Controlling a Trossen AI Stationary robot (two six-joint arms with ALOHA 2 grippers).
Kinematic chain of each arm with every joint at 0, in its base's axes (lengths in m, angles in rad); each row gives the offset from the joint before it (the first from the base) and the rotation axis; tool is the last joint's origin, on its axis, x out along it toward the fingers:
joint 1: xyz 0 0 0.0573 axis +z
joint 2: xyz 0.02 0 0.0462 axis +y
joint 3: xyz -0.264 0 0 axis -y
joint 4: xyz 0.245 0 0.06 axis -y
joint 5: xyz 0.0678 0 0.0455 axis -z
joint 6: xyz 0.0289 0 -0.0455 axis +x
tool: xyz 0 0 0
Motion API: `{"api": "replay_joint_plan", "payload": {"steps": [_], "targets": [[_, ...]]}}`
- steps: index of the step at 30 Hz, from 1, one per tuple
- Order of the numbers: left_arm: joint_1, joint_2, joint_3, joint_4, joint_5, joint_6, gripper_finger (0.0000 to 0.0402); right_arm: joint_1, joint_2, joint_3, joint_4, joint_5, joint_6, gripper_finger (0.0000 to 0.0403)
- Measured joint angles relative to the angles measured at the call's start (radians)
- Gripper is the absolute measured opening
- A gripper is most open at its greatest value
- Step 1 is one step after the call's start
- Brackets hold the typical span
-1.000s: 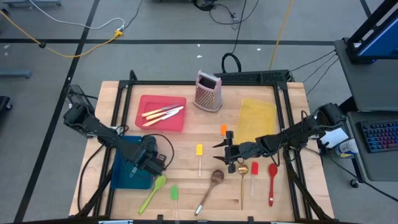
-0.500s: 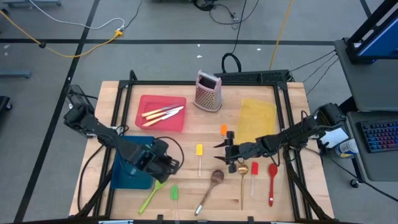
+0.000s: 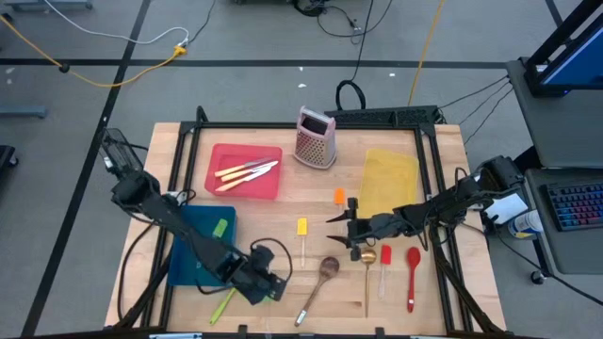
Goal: Pick & Place Kitchen Items
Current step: Put the green spatula into the blue bin
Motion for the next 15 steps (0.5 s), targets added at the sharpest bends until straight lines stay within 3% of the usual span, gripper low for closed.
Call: {"api": "replay_joint_plan", "payload": {"steps": [10, 15], "targets": [[-0.052, 0.029, 0.0, 0.048, 0.019, -0.234, 0.0115, 0.0, 0.0, 0.0, 0.027, 0.0, -0.11, 0.0196], [-0.067, 0.029, 0.0, 0.054, 0.022, -0.28, 0.0115, 0.0, 0.0, 0.0, 0.04, 0.0, -0.131, 0.0196]]}}
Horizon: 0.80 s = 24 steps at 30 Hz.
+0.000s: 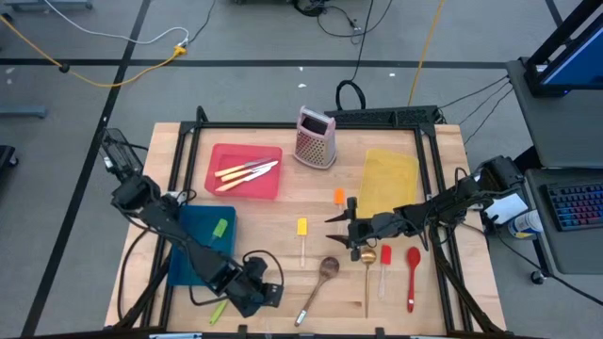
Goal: Pick & Place Kitchen Items
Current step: Put the green spatula into the blue bin
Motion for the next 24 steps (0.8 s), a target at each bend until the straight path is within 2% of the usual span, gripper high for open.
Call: {"api": "replay_joint_plan", "payload": {"steps": [8, 14, 21, 24], "targets": [[-0.021, 0.01, 0.0, -0.132, 0.004, -0.107, 0.0115, 0.0, 0.0, 0.0, 0.007, 0.0, 0.004, 0.0196], [-0.023, 0.069, 0.0, -0.119, 0.025, -0.15, 0.0115, 0.0, 0.0, 0.0, 0.006, 0.0, 0.051, 0.0196], [-0.003, 0.128, 0.002, -0.152, 0.121, -0.18, 0.0115, 0.0, 0.0, 0.0, 0.01, -0.001, 0.06, 0.0196], [0.002, 0.133, -0.001, -0.152, 0.066, -0.166, 0.0115, 0.0, 0.0, 0.0, 0.009, -0.001, 0.06, 0.0196]]}}
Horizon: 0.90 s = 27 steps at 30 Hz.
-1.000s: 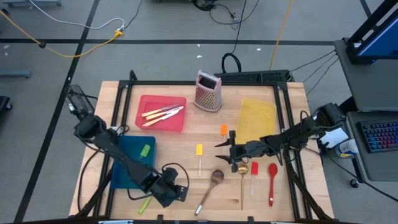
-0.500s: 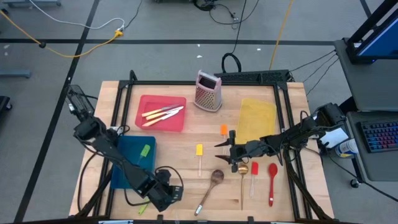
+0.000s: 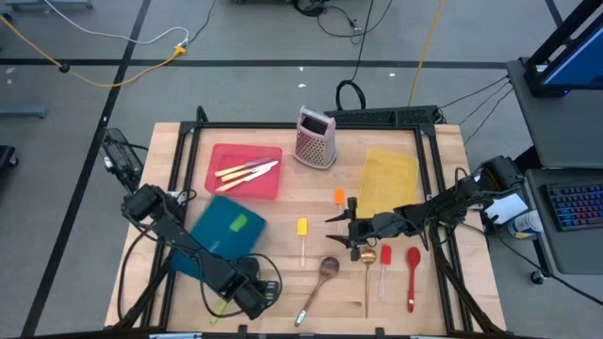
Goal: Pick & Place Kitchen Items
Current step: Put the green spatula into the blue bin
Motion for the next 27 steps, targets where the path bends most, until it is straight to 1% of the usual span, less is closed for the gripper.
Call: {"api": "replay_joint_plan", "payload": {"steps": [3, 5, 11, 13, 16, 19, 24, 27], "targets": [[0.013, 0.001, 0.0, 0.005, -0.01, 0.0, 0.0115, 0.0, 0.0, 0.0, 0.0, 0.0, 0.0, 0.0196], [0.023, 0.0, -0.001, 0.003, 0.013, 0.022, 0.0115, 0.0, 0.0, 0.0, 0.001, 0.0, 0.0, 0.0196], [0.043, -0.011, -0.001, 0.003, 0.022, 0.098, 0.0115, 0.0, 0.0, 0.0, 0.001, 0.0, 0.0, 0.0196], [0.05, -0.03, -0.001, 0.001, 0.013, 0.123, 0.0115, 0.0, 0.0, 0.0, 0.002, 0.0, 0.0, 0.0196], [0.055, -0.063, 0.0, -0.027, -0.033, 0.152, 0.0115, 0.0, 0.0, 0.0, 0.004, 0.0, 0.0, 0.0196], [0.058, -0.097, 0.0, -0.091, -0.072, 0.158, 0.0115, 0.0, 0.0, 0.0, 0.008, 0.0, 0.0, 0.0196], [0.068, -0.134, 0.0, -0.254, -0.067, 0.152, 0.0115, 0.0, 0.0, 0.0, 0.008, 0.0, 0.0, 0.0196], [0.068, -0.164, 0.0, -0.29, -0.063, 0.162, 0.0115, 0.0, 0.0, 0.0, 0.011, 0.0, 0.0, 0.0196]]}}
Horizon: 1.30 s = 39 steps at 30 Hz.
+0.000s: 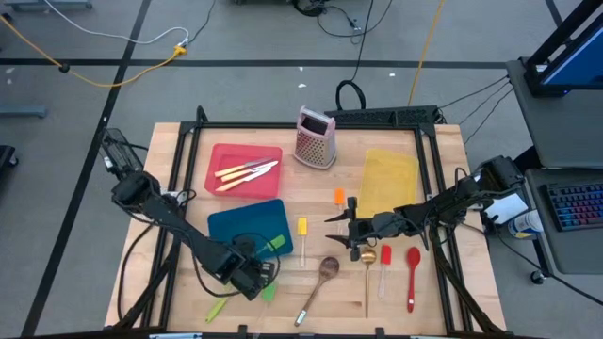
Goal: Pick & Place Kitchen Items
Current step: Put the green spatula into the blue bin
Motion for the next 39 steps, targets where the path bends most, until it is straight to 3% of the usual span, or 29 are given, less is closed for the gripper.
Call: {"api": "replay_joint_plan", "payload": {"steps": [6, 11, 18, 21, 26, 31, 34, 39], "targets": [[-0.008, -0.1, 0.002, 0.097, -0.11, 0.045, 0.0115, 0.0, 0.0, 0.0, 0.004, 0.0, -0.002, 0.0196], [-0.005, -0.093, 0.002, 0.221, -0.068, 0.131, 0.0115, 0.0, 0.0, 0.0, 0.004, 0.0, -0.004, 0.0196], [0.019, -0.052, 0.026, 0.397, -0.086, 0.26, 0.0115, 0.0, 0.0, 0.0, -0.003, 0.0, -0.008, 0.0196], [0.018, -0.052, 0.103, 0.391, -0.148, 0.368, 0.0115, 0.0, 0.0, 0.0, -0.003, 0.0, -0.008, 0.0196], [0.006, -0.051, 0.299, 0.375, -0.283, 0.671, 0.0115, 0.0, 0.0, 0.0, -0.003, 0.0, -0.008, 0.0196], [-0.017, 0.028, 0.488, 0.364, -0.323, 0.899, 0.0115, 0.0, 0.0, 0.0, -0.004, 0.0, -0.008, 0.0196], [-0.029, 0.093, 0.587, 0.319, -0.314, 0.922, 0.0115, 0.0, 0.0, 0.0, -0.014, -0.001, -0.007, 0.0196], [-0.039, 0.194, 0.703, 0.082, -0.285, 0.743, 0.0115, 0.0, 0.0, 0.0, -0.011, -0.001, -0.008, 0.0196]]}}
